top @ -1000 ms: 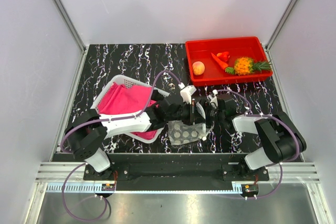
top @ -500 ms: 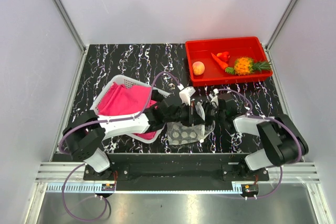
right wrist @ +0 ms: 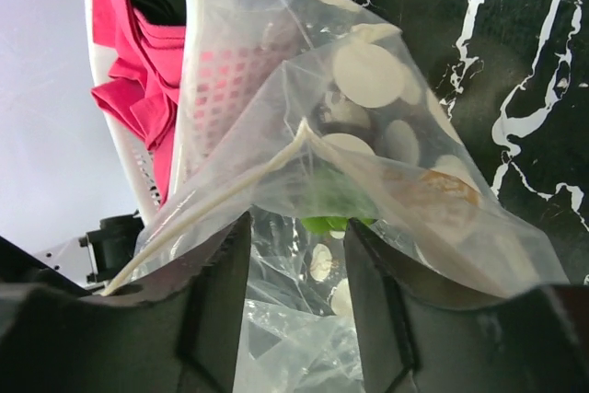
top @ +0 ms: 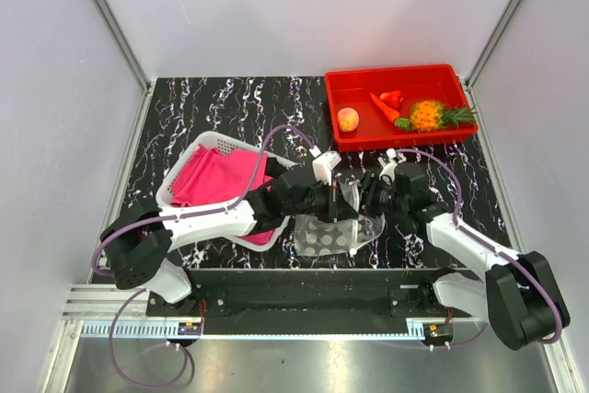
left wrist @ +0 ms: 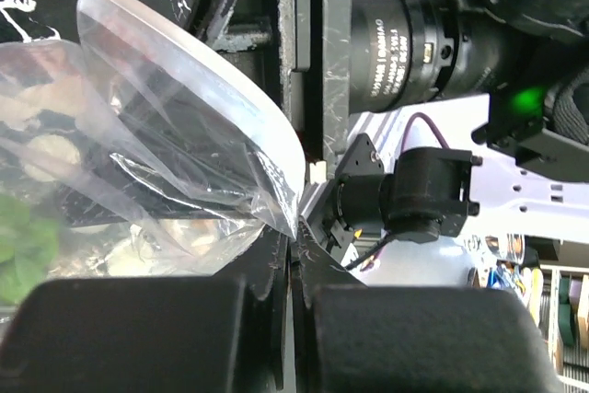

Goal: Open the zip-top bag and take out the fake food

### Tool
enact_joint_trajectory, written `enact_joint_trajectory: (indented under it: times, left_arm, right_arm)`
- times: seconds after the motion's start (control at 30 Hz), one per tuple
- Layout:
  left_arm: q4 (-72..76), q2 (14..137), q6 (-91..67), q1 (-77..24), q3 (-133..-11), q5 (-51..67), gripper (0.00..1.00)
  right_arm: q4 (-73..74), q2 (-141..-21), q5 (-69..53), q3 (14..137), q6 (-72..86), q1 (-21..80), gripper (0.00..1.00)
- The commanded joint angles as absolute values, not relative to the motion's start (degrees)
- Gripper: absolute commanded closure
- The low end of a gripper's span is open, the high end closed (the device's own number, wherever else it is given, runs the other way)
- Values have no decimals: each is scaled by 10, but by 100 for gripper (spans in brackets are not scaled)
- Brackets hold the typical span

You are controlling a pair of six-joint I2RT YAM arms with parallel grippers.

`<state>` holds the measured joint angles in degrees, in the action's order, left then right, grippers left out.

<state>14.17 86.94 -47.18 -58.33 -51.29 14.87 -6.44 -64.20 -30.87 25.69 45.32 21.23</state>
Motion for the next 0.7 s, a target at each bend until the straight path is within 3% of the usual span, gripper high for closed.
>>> enact_joint_trajectory:
  times: [0.0,0.23,0.43,0.67]
  left_arm:
    - [163,856,-460,-581,-528,158,100]
    - [171,877,-465,-587,-561,192,100]
    - [177,896,-467,-594,-559,190,100]
    - [197,905,-473,-594,-534,189,100]
  right_arm:
    - [-81,-664,-360,261,429,216,45]
    - [-201,-718,-399,234,472,216,34]
    - [-197,-789,-403,235,452,216,28]
    - [-180,-820,-398,226,411,218,10]
